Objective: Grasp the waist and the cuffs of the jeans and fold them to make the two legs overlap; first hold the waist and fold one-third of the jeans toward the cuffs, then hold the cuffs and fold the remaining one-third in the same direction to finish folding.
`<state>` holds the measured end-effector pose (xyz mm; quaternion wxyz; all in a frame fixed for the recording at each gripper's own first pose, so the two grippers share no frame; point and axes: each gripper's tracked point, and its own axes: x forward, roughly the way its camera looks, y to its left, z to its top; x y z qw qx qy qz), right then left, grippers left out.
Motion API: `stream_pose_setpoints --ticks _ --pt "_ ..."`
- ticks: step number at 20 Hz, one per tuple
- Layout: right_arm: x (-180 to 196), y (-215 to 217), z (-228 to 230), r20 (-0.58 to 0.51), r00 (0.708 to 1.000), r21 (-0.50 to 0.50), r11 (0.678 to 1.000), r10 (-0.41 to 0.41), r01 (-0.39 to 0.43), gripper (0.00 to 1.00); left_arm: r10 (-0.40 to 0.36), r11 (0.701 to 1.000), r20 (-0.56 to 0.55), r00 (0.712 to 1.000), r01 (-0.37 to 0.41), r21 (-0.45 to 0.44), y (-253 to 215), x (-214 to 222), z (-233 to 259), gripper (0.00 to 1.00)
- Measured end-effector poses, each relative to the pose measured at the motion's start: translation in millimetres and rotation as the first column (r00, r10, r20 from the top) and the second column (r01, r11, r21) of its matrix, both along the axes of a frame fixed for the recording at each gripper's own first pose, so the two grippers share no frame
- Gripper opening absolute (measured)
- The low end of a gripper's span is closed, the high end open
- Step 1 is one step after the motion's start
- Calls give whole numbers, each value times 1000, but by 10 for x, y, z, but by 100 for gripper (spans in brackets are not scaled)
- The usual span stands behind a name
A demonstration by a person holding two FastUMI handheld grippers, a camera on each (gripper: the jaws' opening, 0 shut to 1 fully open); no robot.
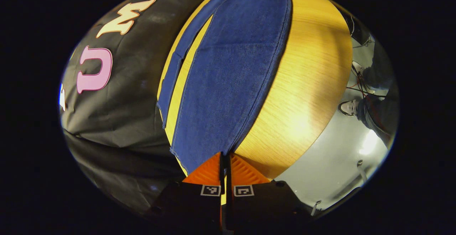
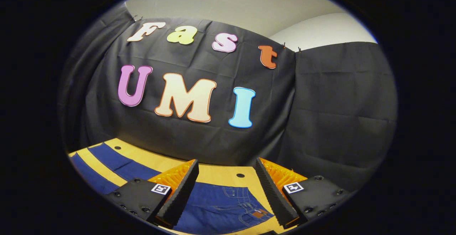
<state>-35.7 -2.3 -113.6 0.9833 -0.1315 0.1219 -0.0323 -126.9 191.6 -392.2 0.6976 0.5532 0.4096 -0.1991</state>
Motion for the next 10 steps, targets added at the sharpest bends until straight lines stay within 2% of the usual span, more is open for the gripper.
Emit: stream_pose_setpoints --ticks 2,5,7,10 --pt "-9 -87 -80 -19 999 -64 997 36 -37 99 14 1000 -13 1000 -14 9 -1 2 -1 0" --pt "-58 -157 -253 -68 988 -170 974 140 -150 100 71 998 -45 996 -71 1 11 1 27 0" --pt "-122 -180 -449 -131 966 -253 935 223 -250 100 108 994 -59 992 -109 -13 4 8 74 0" --pt "-338 -285 -870 -259 911 -380 834 320 -401 100 125 992 -58 991 -125 -3 -7 24 168 0"
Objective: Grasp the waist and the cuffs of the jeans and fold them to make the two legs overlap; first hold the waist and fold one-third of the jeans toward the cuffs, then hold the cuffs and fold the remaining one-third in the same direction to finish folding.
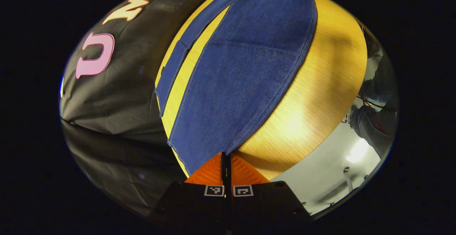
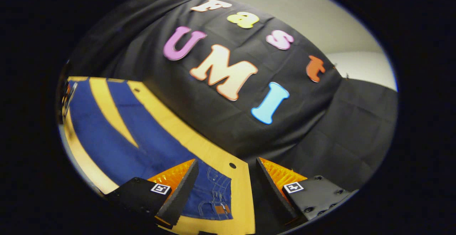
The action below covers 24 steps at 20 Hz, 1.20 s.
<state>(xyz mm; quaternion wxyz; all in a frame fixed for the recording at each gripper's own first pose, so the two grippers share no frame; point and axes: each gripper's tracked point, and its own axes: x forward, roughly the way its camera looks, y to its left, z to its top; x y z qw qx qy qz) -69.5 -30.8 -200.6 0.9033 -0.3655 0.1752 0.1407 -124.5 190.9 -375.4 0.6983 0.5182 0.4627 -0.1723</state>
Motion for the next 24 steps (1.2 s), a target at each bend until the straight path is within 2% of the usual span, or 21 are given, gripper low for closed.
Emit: stream_pose_setpoints --ticks 2,6,7,8,12,15,17,18,21,22,24 --pt "-154 -133 -350 -80 994 -105 992 67 -76 98 14 1000 9 1000 -14 5 1 32 59 0" --pt "-487 -446 -1050 -240 964 -229 958 117 -174 98 69 998 27 997 -69 5 -12 114 198 0" --pt "-526 -516 -1175 -262 956 -264 943 134 -204 100 76 997 29 997 -76 6 -31 138 237 0" --pt "-572 -553 -1294 -287 945 -290 926 157 -242 98 82 996 33 996 -83 11 -31 148 265 0" --pt "-856 -641 -1719 -381 888 -328 860 259 -391 98 100 994 43 994 -101 30 -62 285 428 0" --pt "-883 -686 -1945 -396 866 -360 816 304 -452 98 126 991 59 990 -128 33 -88 374 530 0" --pt "-909 -739 -2111 -420 846 -396 773 328 -496 97 135 990 66 989 -137 38 -105 382 611 0" --pt "-888 -776 -2196 -434 836 -411 752 336 -515 100 143 989 68 987 -146 38 -107 370 640 0" --pt "-770 -730 -2338 -423 826 -436 715 372 -546 88 169 984 68 983 -172 45 -165 306 746 0" --pt "-728 -733 -2352 -410 833 -448 713 372 -539 82 174 983 68 982 -177 50 -154 330 733 0" --pt "-704 -752 -2438 -420 835 -433 730 356 -529 61 187 980 65 980 -191 54 -166 338 722 0"
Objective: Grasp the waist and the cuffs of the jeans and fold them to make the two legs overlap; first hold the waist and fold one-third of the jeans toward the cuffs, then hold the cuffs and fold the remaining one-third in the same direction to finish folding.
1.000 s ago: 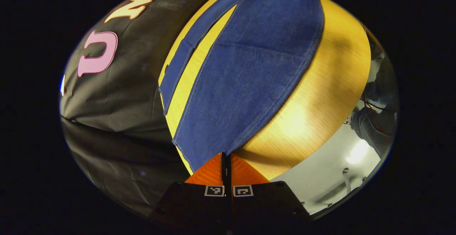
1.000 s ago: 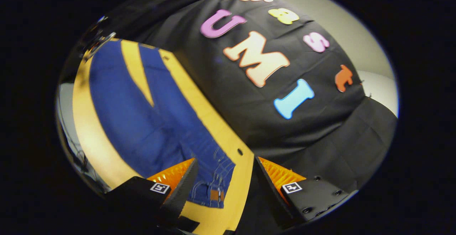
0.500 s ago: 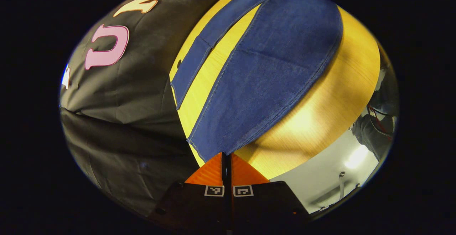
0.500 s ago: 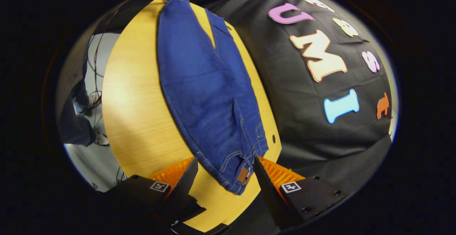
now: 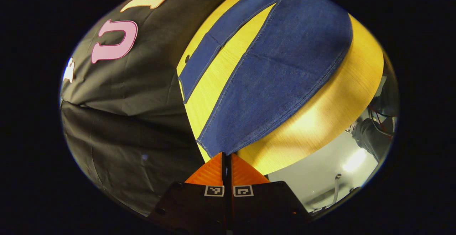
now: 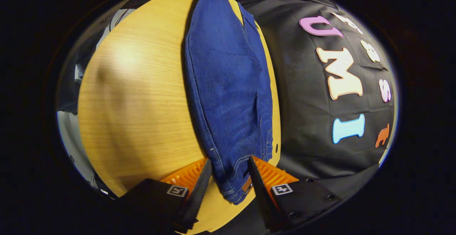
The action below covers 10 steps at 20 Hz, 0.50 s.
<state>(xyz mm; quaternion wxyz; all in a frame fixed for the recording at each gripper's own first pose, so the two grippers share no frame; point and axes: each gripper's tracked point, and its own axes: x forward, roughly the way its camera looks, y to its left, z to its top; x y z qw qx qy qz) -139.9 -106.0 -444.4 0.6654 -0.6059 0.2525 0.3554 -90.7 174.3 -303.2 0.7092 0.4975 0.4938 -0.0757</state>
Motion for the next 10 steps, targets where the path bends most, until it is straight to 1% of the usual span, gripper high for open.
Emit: stream_pose_setpoints --ticks 1,2,3,4,5,6,8,10 --pt "-38 -10 -105 -27 999 11 1000 -27 27 49 12 1000 1 1000 -12 0 9 8 -12 0" --pt "-57 -26 -86 -13 999 17 999 -41 42 38 28 1000 8 1000 -27 -2 11 -6 -7 0" --pt "5 48 -130 -15 998 27 998 -54 54 27 48 999 15 999 -48 -4 8 -11 -5 0" --pt "12 19 -61 -13 997 48 996 -72 72 19 67 998 21 998 -67 -7 9 -24 -2 0" --pt "-15 1 -34 -39 993 76 991 -110 112 5 83 997 31 996 -83 -3 10 -5 22 0" --pt "-17 -1 -5 -55 988 109 983 -142 147 6 96 995 49 994 -96 -1 -5 24 64 0" --pt "122 28 176 -28 984 168 970 -174 176 5 128 992 103 986 -129 -4 -37 136 193 0" --pt "273 59 391 5 977 229 951 -215 208 5 172 985 157 973 -169 -31 -56 246 390 0"
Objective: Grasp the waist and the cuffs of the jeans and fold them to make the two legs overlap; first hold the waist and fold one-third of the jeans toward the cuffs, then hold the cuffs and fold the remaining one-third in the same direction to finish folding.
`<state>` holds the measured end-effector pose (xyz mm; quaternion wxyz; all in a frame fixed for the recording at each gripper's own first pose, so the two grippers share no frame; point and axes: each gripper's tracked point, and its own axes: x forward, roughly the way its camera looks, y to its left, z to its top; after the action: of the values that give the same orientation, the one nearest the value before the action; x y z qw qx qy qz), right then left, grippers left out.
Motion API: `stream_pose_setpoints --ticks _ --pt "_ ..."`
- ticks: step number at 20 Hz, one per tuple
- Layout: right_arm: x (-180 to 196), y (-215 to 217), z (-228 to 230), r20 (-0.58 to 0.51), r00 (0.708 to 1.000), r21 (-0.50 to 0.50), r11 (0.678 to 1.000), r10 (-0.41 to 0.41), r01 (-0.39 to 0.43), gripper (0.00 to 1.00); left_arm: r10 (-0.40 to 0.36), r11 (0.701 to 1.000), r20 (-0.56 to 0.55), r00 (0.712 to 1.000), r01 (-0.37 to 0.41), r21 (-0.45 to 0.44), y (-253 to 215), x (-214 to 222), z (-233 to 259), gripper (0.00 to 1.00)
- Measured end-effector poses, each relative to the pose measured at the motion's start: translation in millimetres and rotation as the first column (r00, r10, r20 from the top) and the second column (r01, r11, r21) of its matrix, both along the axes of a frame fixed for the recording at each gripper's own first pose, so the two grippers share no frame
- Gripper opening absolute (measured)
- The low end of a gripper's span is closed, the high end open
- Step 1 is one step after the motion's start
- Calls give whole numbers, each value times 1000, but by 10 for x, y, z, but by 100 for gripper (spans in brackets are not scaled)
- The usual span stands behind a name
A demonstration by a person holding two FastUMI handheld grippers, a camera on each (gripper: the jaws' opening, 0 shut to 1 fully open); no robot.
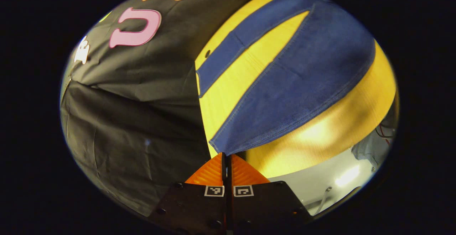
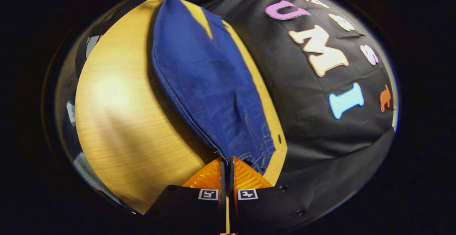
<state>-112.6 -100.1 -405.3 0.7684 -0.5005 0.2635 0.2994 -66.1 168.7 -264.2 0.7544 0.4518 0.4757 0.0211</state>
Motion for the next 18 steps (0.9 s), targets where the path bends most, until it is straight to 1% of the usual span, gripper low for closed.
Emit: stream_pose_setpoints --ticks 2,4,8,10,13,16,18 --pt "147 -4 196 35 998 38 998 -44 43 6 43 999 55 998 -41 -30 -21 109 210 0" --pt "340 12 386 70 993 72 993 -98 93 5 71 996 87 994 -65 -63 -18 228 320 0" --pt "746 127 674 123 971 125 973 -207 192 5 46 996 123 991 -37 -75 -58 416 461 0" --pt "935 193 766 147 956 133 963 -254 236 5 30 994 149 988 -14 -105 -5 809 502 0" --pt "1164 293 830 159 935 135 945 -318 298 5 31 985 173 984 0 -172 -12 1285 542 0" --pt "1425 386 831 167 922 124 935 -349 331 5 23 976 180 983 16 -216 4 1768 545 0" --pt "1582 425 821 172 917 110 932 -360 345 5 -10 975 174 985 49 -219 -8 2065 501 0"
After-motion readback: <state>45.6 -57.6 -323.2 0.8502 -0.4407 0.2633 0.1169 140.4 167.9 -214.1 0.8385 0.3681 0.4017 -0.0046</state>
